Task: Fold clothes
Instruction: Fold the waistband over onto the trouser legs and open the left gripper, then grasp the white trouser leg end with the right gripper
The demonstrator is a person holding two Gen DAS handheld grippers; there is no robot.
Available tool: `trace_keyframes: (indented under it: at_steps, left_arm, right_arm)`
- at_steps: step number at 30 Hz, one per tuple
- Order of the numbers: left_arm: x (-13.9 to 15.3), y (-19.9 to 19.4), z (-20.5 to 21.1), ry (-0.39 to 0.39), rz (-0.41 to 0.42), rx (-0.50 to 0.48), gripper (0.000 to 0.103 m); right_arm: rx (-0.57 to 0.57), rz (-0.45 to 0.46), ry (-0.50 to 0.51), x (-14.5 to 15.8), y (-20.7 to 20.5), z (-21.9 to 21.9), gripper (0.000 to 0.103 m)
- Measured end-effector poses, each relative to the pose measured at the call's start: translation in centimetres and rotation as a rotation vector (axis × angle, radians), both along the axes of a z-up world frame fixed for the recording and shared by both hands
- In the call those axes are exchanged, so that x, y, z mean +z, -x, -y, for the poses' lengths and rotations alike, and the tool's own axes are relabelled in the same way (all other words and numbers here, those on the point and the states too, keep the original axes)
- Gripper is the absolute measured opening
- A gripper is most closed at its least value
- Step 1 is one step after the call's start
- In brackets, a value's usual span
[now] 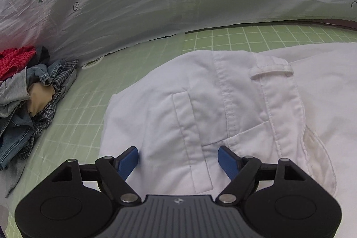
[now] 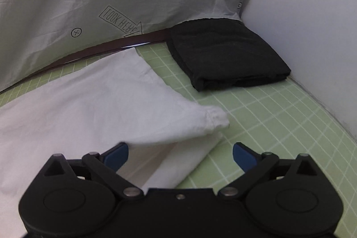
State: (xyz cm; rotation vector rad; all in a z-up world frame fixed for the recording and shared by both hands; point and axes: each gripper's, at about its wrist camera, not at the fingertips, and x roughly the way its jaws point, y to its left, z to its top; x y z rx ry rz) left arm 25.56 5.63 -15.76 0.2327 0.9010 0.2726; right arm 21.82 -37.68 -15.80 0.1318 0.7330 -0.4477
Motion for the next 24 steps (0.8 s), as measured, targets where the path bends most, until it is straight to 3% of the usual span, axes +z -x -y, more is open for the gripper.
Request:
trace_keyframes:
  at_steps: [4, 7, 9, 13, 20, 24]
  left_arm:
    - [0.1, -0.4, -1.1, 0.041, -0.031, 0.036, 0.092]
    - [0.1, -1.4, -2.7, 0.128, -0.076, 0.115, 0.103]
    - [0.0, -2.0, -3.3, 0.165, -0.103, 0.131, 0.103]
    - [-0.2, -2.2, -2.9, 0.153, -0.116, 0.143, 0.103]
    - [-0.3, -2.5, -2.6, 0.133, -0.133, 0.174, 0.103]
    - [-0.3, -2.7, -2.8, 0.143, -0.146, 0.173, 0.103]
  right_arm:
    - [0.008, 0.033, -0.056, 0.1, -2.1, 2.7, 0.102]
    - [-0.027, 0.062, -0.055, 0.3, -3.2, 3.8, 0.102]
    - [-0.054, 0.085, -0.034, 0.6, -3.7, 4.4, 0.102]
    - [-0.103, 0.15, -0.084, 1.3, -4.1, 5.9, 0.103]
    - [0.032, 0.017, -0.121, -2.3, -6.3, 5.0, 0.103]
    - [0.079, -0.013, -0.113, -4.0, -7.3, 4.5, 0.103]
